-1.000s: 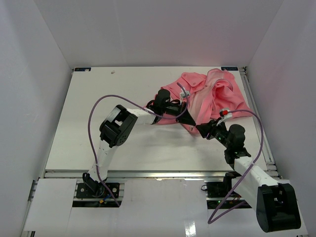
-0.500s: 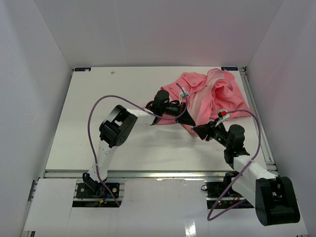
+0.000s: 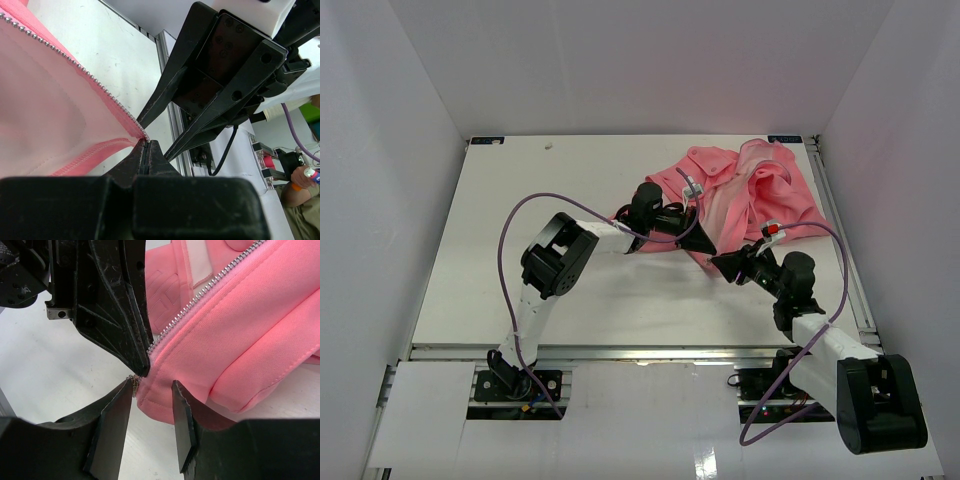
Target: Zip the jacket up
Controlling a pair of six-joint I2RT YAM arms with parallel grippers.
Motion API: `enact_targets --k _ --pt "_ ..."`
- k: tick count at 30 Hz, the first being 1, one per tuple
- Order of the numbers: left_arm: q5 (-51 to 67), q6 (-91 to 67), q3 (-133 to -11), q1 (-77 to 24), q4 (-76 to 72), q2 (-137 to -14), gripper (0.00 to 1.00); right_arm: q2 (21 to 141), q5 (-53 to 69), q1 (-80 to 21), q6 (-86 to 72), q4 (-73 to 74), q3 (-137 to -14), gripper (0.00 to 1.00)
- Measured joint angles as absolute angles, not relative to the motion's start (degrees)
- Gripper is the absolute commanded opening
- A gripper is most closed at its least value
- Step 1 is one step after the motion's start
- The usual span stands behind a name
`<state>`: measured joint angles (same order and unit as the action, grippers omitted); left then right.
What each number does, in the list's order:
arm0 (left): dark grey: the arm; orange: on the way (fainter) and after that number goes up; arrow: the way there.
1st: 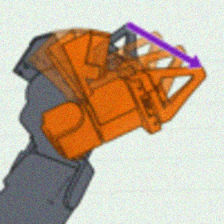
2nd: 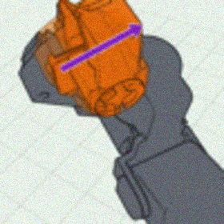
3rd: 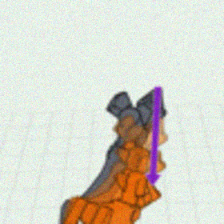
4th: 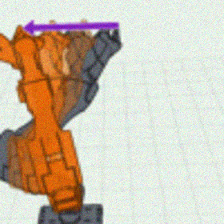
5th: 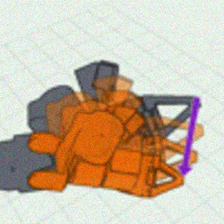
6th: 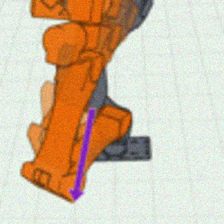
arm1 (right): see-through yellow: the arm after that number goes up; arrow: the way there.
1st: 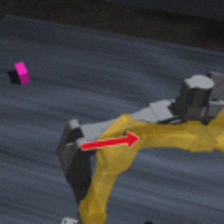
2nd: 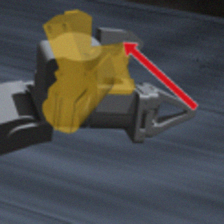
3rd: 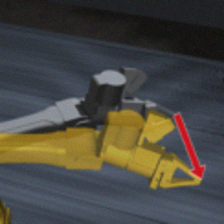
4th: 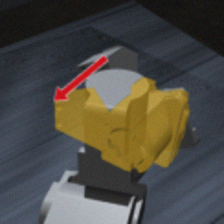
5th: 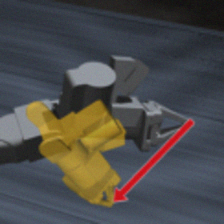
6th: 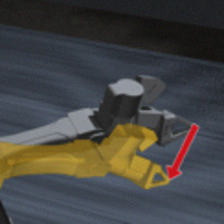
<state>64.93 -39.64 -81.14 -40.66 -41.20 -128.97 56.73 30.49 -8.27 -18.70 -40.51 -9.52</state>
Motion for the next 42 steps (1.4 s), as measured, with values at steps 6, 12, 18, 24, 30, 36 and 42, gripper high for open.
enact_targets --k 6,12,18,24,30,36,42 --pt "64.9 -40.0 -81.1 -40.7 -41.4 -128.9 0.0 57.2 30.3 -8.3 -18.9 -40.9 -9.5 0.45" --pt "65.0 -40.6 -81.1 -40.7 -42.2 -128.9 0.0 59.6 31.4 -8.3 -19.4 -42.9 -9.4 0.42" --pt "65.3 -42.3 -81.1 -40.7 -44.4 -128.9 0.0 59.7 32.2 -8.3 -20.1 -44.9 -9.0 0.32" --pt "65.7 -43.6 -81.1 -40.7 -46.1 -128.9 0.0 60.8 33.2 -8.3 -20.9 -47.4 -8.6 0.27" --pt "66.0 -44.0 -81.0 -40.7 -47.0 -128.9 0.0 61.1 33.7 -8.3 -21.5 -48.6 -8.5 0.23" --pt "66.2 -44.0 -81.0 -40.7 -47.0 -128.9 0.0 61.0 34.0 -8.2 -22.1 -48.6 -8.4 0.29" --pt "66.4 -44.0 -81.0 -40.7 -46.8 -128.9 0.0 60.1 34.1 -8.2 -22.3 -48.8 -7.7 0.33"
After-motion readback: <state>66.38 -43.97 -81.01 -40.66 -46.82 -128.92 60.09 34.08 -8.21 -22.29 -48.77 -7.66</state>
